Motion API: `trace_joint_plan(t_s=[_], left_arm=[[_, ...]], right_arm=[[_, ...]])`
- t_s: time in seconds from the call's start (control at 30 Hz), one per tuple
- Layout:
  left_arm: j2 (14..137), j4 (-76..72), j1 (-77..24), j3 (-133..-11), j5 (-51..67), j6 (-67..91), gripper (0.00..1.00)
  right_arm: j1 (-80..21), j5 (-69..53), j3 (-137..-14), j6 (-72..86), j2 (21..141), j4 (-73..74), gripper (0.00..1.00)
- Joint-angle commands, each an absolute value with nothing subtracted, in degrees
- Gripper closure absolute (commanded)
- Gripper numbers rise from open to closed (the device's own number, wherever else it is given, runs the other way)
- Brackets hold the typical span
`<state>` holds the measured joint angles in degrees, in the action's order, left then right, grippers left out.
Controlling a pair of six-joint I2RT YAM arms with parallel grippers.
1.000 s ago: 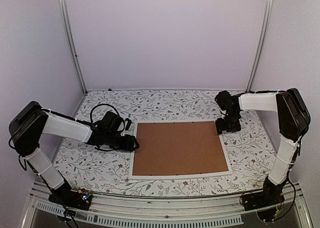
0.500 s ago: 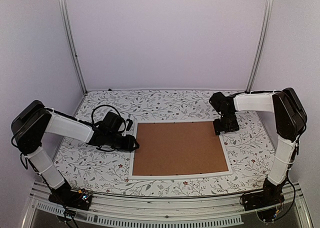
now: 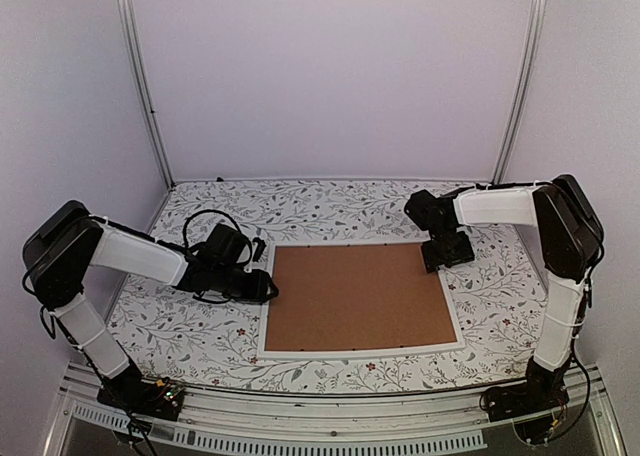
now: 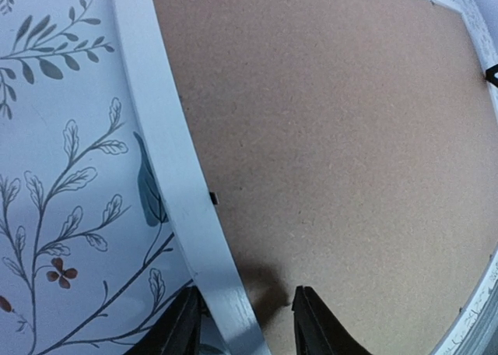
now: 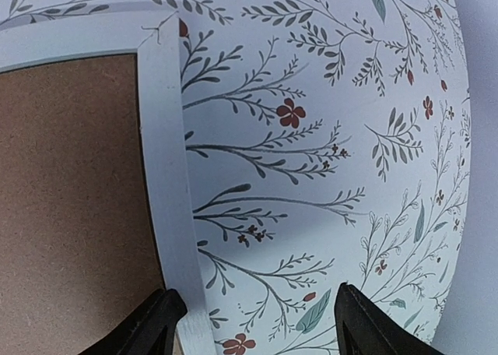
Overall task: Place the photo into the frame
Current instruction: Press the fastener onto the backboard.
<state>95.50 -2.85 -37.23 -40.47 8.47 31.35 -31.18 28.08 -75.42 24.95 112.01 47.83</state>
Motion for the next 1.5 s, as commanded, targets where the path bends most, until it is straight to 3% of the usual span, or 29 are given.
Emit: trace_joint_plan(t_s=[0.0, 0.27, 0.5, 0.73, 0.97, 1.2, 1.47], left_arm=[[96.59, -2.15, -37.88, -41.52, 7.37, 31.34, 0.55], [96.59, -1.34, -37.93, -42.26, 6.11, 31.89, 0.53], [95.49, -0.83, -37.88, -42.76, 5.71, 31.87, 0.51], [93.77, -0.18, -37.64, -43.89, 5.73, 30.32, 0.38], [92.20, 2.91, -37.53, -44.55, 3.94, 29.35, 0.32], [91.55, 3.76, -37.47, -44.97, 3.05, 28.84, 0.28], [90.95, 6.67, -36.80, -46.56, 0.18, 26.66, 0.19]], right_arm=[[-33.76, 17.45, -73.49, 25.91, 112.83, 44.46, 0.26], [-32.84, 15.86, -72.73, 24.71, 102.75, 43.20, 0.24], [-28.73, 6.73, -65.27, 23.06, 97.38, 39.42, 0.23], [-26.06, -2.72, -56.75, 21.08, 94.12, 33.69, 0.26], [-24.13, -5.06, -52.27, 20.59, 91.75, 30.86, 0.37], [-21.18, -7.84, -49.10, 18.68, 90.90, 28.23, 0.56], [-20.36, -9.96, -46.85, 18.11, 90.75, 26.38, 0.70]])
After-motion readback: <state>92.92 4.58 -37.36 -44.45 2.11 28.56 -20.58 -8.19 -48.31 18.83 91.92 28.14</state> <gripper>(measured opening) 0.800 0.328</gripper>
